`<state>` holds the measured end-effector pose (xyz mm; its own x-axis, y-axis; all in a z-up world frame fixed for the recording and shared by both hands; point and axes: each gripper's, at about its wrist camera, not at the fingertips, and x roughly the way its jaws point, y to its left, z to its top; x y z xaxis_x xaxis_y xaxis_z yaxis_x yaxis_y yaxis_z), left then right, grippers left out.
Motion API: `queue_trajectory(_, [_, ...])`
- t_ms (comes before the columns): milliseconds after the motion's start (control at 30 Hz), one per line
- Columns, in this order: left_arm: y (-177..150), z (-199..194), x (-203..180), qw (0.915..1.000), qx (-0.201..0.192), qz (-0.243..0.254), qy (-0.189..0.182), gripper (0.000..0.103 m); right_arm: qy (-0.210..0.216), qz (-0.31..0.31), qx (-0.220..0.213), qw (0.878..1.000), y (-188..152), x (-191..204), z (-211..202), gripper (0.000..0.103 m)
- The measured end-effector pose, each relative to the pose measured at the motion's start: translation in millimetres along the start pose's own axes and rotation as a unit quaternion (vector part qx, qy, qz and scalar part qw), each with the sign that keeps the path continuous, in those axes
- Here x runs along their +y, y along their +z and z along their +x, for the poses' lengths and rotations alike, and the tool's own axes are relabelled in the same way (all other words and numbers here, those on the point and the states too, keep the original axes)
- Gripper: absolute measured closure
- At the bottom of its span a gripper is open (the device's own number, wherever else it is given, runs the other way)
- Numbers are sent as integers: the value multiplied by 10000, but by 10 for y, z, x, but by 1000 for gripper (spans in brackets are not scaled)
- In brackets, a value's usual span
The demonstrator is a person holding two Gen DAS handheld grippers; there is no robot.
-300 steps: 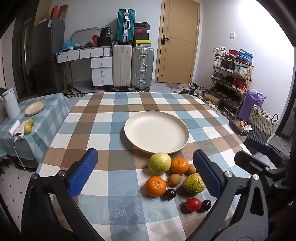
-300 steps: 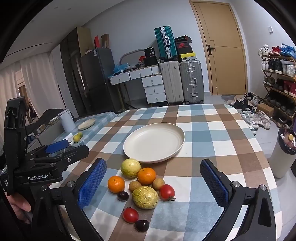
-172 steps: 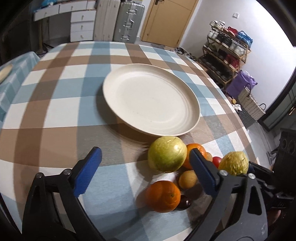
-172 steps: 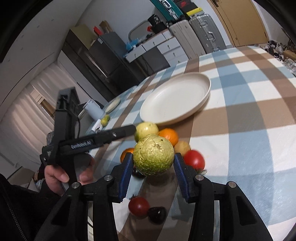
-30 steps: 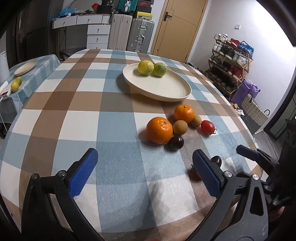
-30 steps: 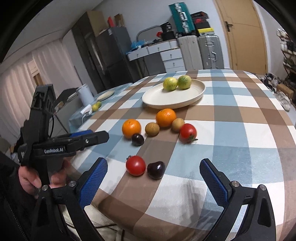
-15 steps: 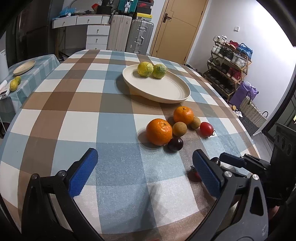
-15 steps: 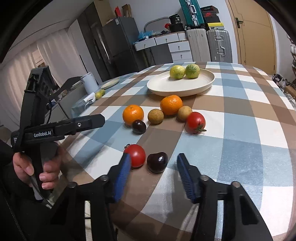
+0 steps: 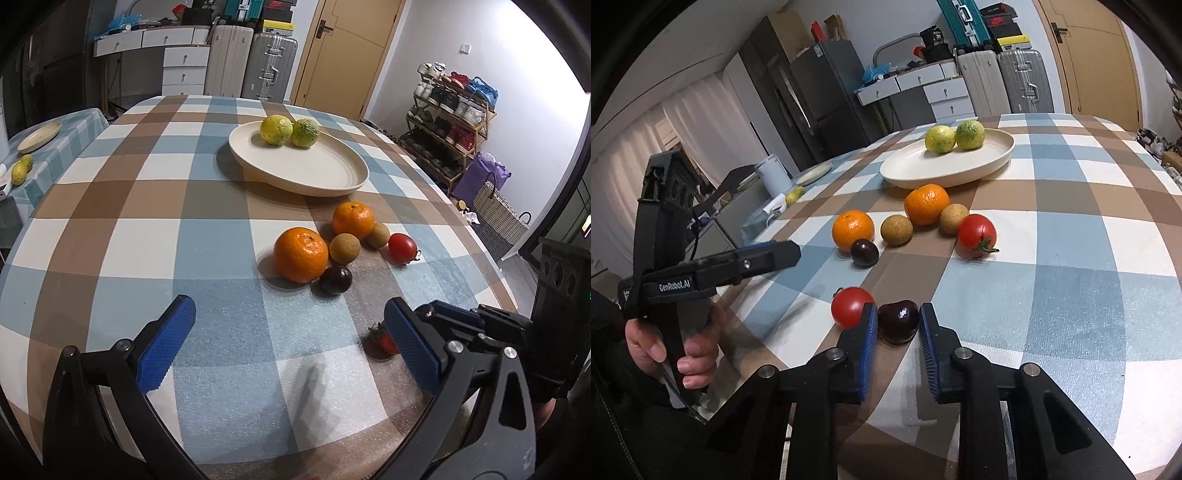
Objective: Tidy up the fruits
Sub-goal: 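Lower the right tool onto the dark purple plum and close on it, then close the left tool on the small red tomato while the right tool holds the plum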
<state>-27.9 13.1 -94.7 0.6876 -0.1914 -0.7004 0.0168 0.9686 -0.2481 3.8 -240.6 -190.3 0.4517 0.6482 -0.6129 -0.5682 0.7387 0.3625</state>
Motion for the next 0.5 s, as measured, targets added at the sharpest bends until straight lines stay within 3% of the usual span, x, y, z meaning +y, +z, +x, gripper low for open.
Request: queue_trajectory(500, [-81,248,-478,9938,594,790,-516,1,-50,491,-619,9969,70,-207,-283,79])
